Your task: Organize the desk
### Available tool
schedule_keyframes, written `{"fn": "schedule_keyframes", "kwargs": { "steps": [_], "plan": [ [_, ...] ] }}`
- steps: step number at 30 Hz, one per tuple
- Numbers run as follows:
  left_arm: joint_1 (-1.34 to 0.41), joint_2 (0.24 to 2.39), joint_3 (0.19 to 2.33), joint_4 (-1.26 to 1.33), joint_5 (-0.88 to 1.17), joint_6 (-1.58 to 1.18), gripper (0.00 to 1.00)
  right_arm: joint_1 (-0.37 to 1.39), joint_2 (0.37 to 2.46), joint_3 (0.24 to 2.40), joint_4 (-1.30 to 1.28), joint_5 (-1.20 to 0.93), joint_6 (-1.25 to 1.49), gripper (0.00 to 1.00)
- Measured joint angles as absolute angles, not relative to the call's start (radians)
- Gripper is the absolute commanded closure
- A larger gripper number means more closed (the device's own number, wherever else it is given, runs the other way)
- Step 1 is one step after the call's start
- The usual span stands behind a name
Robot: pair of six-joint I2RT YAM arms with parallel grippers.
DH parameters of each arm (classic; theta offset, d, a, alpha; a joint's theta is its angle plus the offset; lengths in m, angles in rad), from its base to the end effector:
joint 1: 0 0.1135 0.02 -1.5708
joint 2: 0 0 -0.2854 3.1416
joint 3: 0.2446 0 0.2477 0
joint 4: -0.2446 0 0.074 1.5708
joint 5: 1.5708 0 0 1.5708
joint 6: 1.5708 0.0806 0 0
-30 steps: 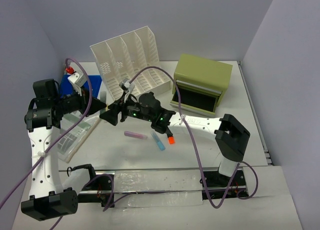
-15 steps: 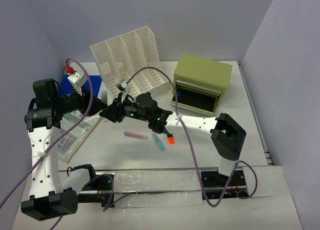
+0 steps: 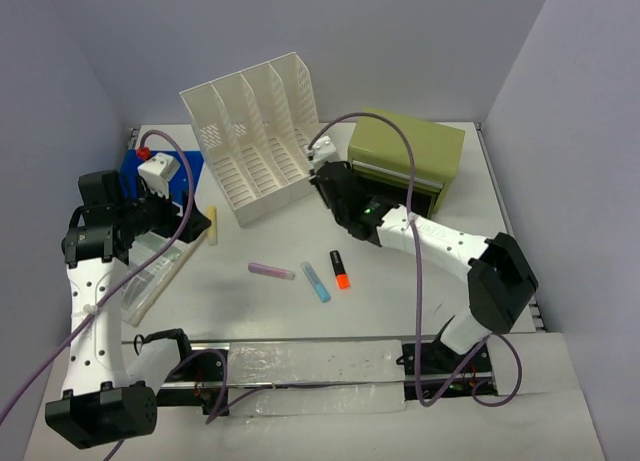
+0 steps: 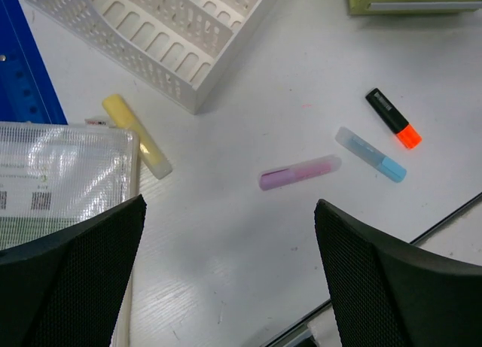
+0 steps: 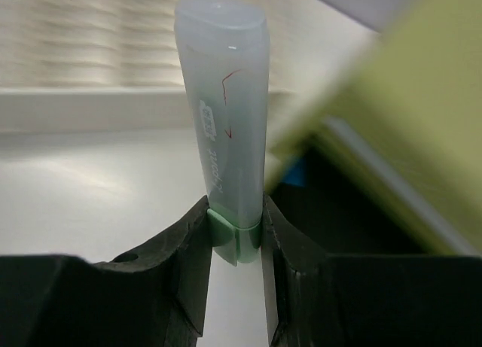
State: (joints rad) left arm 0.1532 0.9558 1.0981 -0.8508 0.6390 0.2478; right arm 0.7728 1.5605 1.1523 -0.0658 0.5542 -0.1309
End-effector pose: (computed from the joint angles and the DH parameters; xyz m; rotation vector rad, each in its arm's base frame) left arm 0.1952 -0.0185 0.3498 0.4259 2.1190 -0.4970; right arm 0.3076 0.2407 0.2935 -0.5447 1.8957 -0.1500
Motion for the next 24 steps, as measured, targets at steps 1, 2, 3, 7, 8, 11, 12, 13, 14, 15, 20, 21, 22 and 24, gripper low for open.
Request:
{"fn": "schedule_keyframes", "kwargs": {
  "steps": [1, 2, 3, 7, 8, 11, 12, 13, 14, 15, 20, 21, 22, 24],
  "plan": [
    [0.153, 0.956, 1.092, -0.848, 0.635, 0.248, 0.01, 0.743, 1.570, 1.147, -0.085, 0.611, -0.184, 0.97],
    [0.153, 0.956, 1.087, -0.845, 0.632, 0.248, 0.01, 0.714, 1.582, 1.142, -0.103, 0.666, -0.237, 0.95],
    [0.153, 0.956, 1.083, -0.841, 0.629, 0.249, 0.01, 0.689, 1.596, 1.138, -0.119, 0.718, -0.289, 0.94],
    [0.153, 0.955, 1.071, -0.819, 0.622, 0.260, 0.01, 0.639, 1.667, 1.123, -0.138, 0.851, -0.477, 0.87],
    [0.153, 0.955, 1.065, -0.812, 0.617, 0.265, 0.01, 0.630, 1.677, 1.108, -0.133, 0.871, -0.517, 0.85],
    [0.153, 0.951, 1.041, -0.802, 0.604, 0.274, 0.01, 0.609, 1.691, 1.052, -0.118, 0.913, -0.618, 0.73],
    [0.153, 0.950, 1.033, -0.801, 0.601, 0.274, 0.01, 0.603, 1.695, 1.039, -0.114, 0.922, -0.645, 0.67],
    [0.153, 0.950, 1.027, -0.800, 0.599, 0.276, 0.01, 0.598, 1.700, 1.030, -0.110, 0.930, -0.668, 0.62],
    [0.153, 0.950, 1.023, -0.800, 0.597, 0.277, 0.01, 0.595, 1.707, 1.023, -0.103, 0.938, -0.689, 0.58],
    [0.153, 0.950, 1.020, -0.800, 0.596, 0.278, 0.01, 0.594, 1.717, 1.021, -0.097, 0.947, -0.708, 0.54],
    [0.153, 0.950, 1.018, -0.798, 0.594, 0.291, 0.01, 0.590, 1.776, 1.021, -0.082, 0.981, -0.743, 0.44],
    [0.153, 0.950, 1.018, -0.798, 0.593, 0.293, 0.01, 0.590, 1.783, 1.021, -0.083, 0.984, -0.746, 0.42],
    [0.153, 0.950, 1.018, -0.797, 0.593, 0.295, 0.01, 0.590, 1.786, 1.021, -0.083, 0.986, -0.747, 0.42],
    [0.153, 0.949, 1.018, -0.797, 0.591, 0.298, 0.01, 0.590, 1.786, 1.021, -0.080, 0.995, -0.747, 0.41]
  ]
}}
